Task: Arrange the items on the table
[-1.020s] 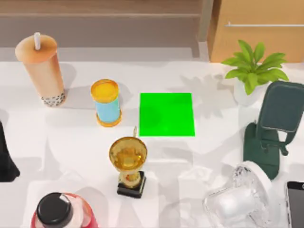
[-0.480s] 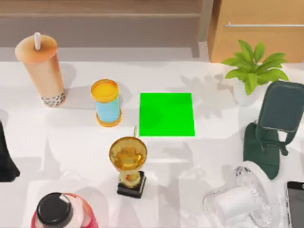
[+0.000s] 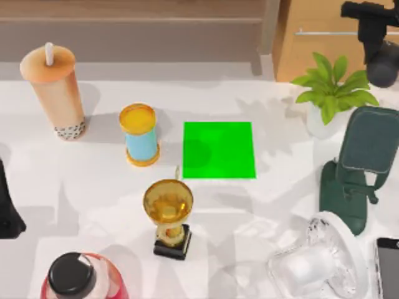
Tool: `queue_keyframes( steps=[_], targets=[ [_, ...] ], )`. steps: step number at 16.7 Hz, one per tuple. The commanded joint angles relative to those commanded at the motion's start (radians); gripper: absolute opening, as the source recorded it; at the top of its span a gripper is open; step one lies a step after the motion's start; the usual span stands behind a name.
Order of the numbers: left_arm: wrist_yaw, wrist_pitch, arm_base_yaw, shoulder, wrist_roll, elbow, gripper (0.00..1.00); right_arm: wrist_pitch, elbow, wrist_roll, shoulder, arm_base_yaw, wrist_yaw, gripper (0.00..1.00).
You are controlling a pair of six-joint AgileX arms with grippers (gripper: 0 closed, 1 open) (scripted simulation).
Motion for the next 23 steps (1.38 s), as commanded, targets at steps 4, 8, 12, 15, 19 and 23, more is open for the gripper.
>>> queue_keyframes(
  steps=[4,8,12,15,19,23],
  targets=[
    [0.000,0.000,0.000,0.000,0.000,0.000,1.00,-0.083,0.352,0.064,0.238,0.180,-0.001,0.00],
    [0.000,0.000,0.000,0.000,0.000,0.000,1.00,-0.167,0.649,0.124,0.486,0.316,0.005,0.00],
    [0.000,0.000,0.000,0.000,0.000,0.000,1.00,-0.244,0.845,0.172,0.718,0.385,0.018,0.00],
    [0.000,0.000,0.000,0.000,0.000,0.000,1.00,-0.283,0.925,0.195,0.839,0.408,0.027,0.00],
    [0.000,0.000,0.000,0.000,0.000,0.000,1.00,-0.295,0.947,0.202,0.877,0.415,0.029,0.00],
    [0.000,0.000,0.000,0.000,0.000,0.000,1.00,-0.294,0.944,0.203,0.882,0.409,0.026,0.00]
  ],
)
